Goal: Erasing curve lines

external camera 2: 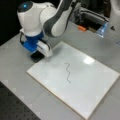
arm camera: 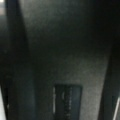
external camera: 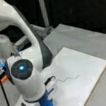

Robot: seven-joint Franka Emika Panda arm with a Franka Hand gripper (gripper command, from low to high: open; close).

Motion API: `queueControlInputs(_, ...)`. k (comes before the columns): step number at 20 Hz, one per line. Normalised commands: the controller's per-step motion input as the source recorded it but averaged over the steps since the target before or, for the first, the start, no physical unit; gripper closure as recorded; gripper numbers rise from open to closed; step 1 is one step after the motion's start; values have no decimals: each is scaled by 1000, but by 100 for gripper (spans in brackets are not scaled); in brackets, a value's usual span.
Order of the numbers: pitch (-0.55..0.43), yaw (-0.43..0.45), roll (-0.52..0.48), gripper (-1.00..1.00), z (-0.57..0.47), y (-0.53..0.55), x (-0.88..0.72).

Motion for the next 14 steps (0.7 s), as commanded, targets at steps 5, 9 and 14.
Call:
queueControlInputs(5,-26,53,51,100,-9,-61,99)
queueControlInputs(9,-31,47,69,100,-10,-60,94)
queueControlInputs(14,-44,44,67,100,-29,-57,102)
